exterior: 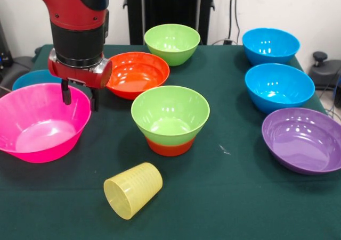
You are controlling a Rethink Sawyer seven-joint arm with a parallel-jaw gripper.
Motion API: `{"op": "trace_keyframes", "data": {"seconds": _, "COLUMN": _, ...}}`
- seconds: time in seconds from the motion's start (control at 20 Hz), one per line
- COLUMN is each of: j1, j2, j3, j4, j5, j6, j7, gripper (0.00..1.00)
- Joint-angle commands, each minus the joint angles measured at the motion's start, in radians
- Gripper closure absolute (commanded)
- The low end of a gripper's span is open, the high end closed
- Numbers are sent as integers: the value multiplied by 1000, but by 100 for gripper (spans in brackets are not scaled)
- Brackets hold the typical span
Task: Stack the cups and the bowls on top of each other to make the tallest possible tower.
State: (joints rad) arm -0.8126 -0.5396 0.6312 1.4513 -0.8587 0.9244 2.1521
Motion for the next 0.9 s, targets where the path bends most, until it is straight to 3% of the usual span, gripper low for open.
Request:
{"op": "trace_keyframes", "data": {"seconds": 0.05, "j1": 13, "j2": 79, "j3": -46, "j4": 42, "j5": -67, "j6": 25, "j7": -311, "gripper": 0}}
{"op": "trace_keyframes", "data": {"seconds": 0.9, "j1": 10, "j2": 98, "j3": -60, "j4": 65, "j5": -84, "j6": -28, "j7": -261, "gripper": 0}}
